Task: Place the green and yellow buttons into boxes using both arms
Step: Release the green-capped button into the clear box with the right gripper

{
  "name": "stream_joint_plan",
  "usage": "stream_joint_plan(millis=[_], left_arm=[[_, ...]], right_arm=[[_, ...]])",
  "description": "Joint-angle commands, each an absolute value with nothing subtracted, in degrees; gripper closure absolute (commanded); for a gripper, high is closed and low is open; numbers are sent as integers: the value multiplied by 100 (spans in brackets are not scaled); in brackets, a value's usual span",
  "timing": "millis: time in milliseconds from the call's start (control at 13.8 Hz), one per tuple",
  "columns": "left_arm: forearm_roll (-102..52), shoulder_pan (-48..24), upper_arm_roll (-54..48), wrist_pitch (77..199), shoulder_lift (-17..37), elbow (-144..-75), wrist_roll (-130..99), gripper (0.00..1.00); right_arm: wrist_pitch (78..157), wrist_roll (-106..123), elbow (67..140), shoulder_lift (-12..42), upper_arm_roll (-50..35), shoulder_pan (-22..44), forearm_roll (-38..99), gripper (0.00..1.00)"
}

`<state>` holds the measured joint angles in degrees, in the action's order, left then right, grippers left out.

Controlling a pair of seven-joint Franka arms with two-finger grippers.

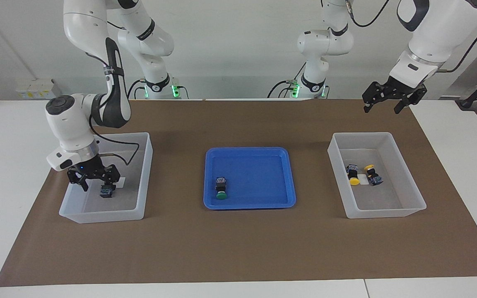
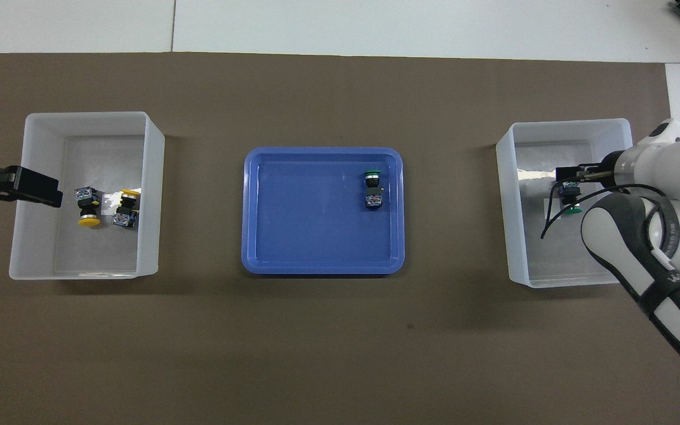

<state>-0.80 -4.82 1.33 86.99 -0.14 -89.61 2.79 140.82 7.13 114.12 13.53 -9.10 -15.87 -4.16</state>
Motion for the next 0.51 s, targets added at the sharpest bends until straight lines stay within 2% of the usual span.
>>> stream_joint_plan(millis=[0,218,363,435], left_arm=[[-123,-439,123,8763,-193,-9167,255,0],[-123,-439,123,8763,-193,-9167,264,0],[-123,-439,123,8763,-193,-9167,255,0],[-123,-439,123,8763,-193,-9167,264,0]], right_arm=[[12959,162,10681,1187,-940,-1215,-255,0],[12420,-858,10082,1239,-949,-538,-264,0],[12541,-1701,9968,1265,-949,102,-334,0],[12577,-2010,9723,1457,-949,340,-282,0]])
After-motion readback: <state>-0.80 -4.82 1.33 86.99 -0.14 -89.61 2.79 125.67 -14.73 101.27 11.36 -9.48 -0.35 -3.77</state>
